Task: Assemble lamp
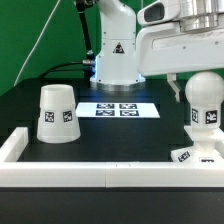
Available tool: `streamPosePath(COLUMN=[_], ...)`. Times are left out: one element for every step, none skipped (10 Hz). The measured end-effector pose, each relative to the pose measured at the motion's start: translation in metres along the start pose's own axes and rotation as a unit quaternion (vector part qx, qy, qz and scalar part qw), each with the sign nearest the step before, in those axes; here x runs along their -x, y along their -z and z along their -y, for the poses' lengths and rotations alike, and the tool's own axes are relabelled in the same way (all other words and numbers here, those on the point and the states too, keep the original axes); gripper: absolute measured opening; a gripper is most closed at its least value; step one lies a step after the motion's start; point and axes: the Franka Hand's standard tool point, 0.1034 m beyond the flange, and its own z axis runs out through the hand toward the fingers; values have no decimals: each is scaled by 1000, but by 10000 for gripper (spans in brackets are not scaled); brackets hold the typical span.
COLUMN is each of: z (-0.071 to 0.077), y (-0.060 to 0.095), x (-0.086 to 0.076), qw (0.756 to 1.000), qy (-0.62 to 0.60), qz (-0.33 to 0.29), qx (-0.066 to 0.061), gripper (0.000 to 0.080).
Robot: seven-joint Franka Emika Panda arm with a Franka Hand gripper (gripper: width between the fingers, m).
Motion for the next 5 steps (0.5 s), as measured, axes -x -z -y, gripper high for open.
streamPosePath(z=[1,2,3,4,5], y=[0,1,0,-1,-2], x=[2,3,4,5,6], qw=[999,997,991,983,976], qy=[-42,-75,-128,-180,-212], qz=[9,21,31,39,42], qx=[2,4,3,4,5], gripper=[580,580,580,580,580])
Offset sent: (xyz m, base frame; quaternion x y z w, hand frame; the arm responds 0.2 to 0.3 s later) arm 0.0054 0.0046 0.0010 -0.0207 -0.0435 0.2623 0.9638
